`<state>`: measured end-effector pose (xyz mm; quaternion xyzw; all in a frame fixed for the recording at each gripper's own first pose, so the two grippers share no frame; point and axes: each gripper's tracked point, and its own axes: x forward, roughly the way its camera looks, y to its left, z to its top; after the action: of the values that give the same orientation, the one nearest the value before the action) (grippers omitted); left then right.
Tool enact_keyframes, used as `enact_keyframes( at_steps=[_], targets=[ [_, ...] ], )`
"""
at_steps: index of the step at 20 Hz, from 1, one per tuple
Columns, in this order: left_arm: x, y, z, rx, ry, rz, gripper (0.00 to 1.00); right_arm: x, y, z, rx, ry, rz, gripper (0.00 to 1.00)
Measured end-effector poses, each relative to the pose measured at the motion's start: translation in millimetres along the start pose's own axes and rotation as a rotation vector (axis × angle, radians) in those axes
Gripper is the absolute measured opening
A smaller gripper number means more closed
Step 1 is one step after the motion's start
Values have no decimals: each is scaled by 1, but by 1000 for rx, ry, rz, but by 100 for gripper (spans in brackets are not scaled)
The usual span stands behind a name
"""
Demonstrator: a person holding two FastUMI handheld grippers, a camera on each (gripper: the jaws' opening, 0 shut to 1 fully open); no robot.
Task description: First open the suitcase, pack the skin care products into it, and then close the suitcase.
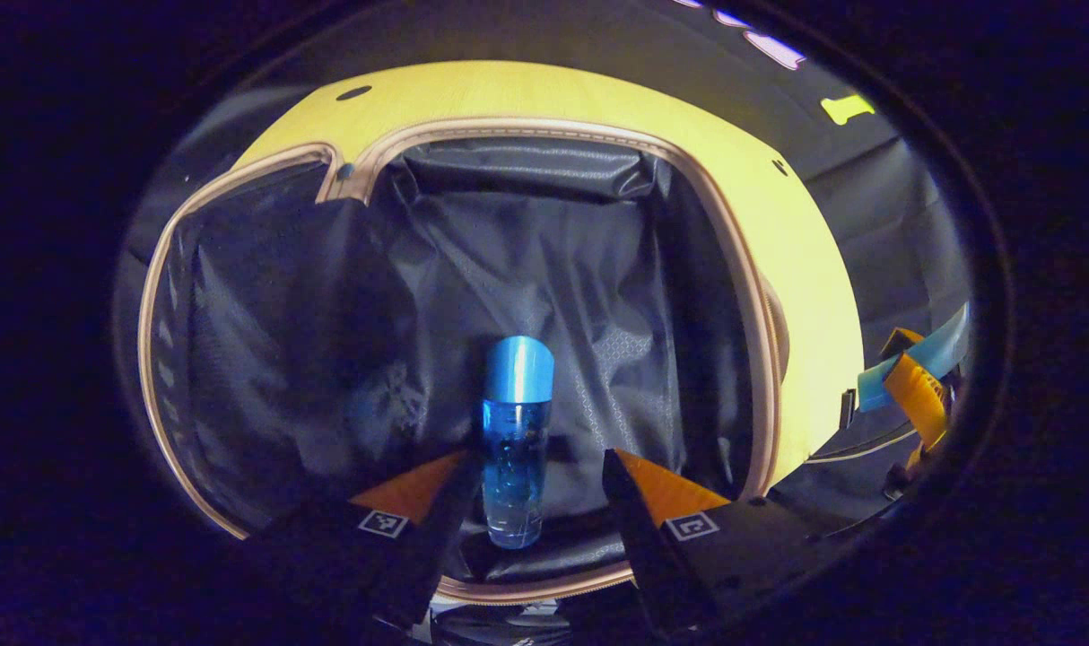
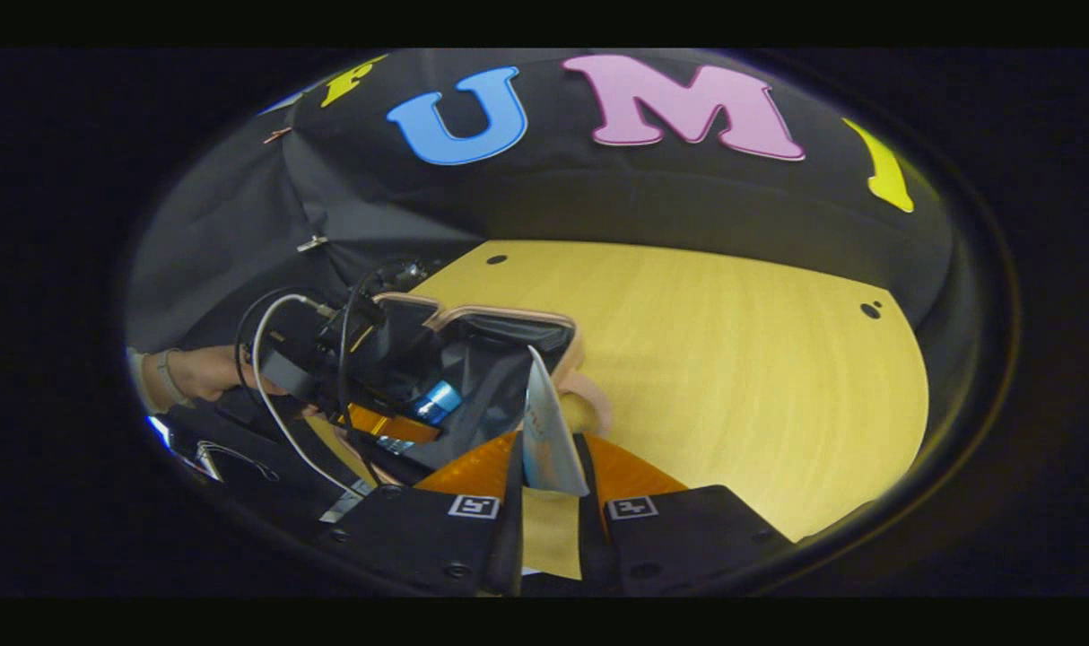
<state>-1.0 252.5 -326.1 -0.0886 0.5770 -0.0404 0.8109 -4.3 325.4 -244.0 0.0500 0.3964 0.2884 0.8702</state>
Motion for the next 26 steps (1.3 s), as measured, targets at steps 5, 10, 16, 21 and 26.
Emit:
enact_keyframes(
  at_steps=[5,10,16,21,26],
  targets=[
    [-64,16,34,-44,-236,-66,93,45,65,-34,44,199,154,29],
    [-122,126,26,-129,-360,100,93,85,96,-66,214,420,181,22],
    [-171,234,-8,-321,-447,221,94,118,85,-108,288,600,19,30],
    [-184,301,-23,-416,-441,340,94,110,76,-110,225,625,-65,31],
    [-168,356,-28,-462,-408,438,94,90,99,-73,211,514,11,83]
  ],
)
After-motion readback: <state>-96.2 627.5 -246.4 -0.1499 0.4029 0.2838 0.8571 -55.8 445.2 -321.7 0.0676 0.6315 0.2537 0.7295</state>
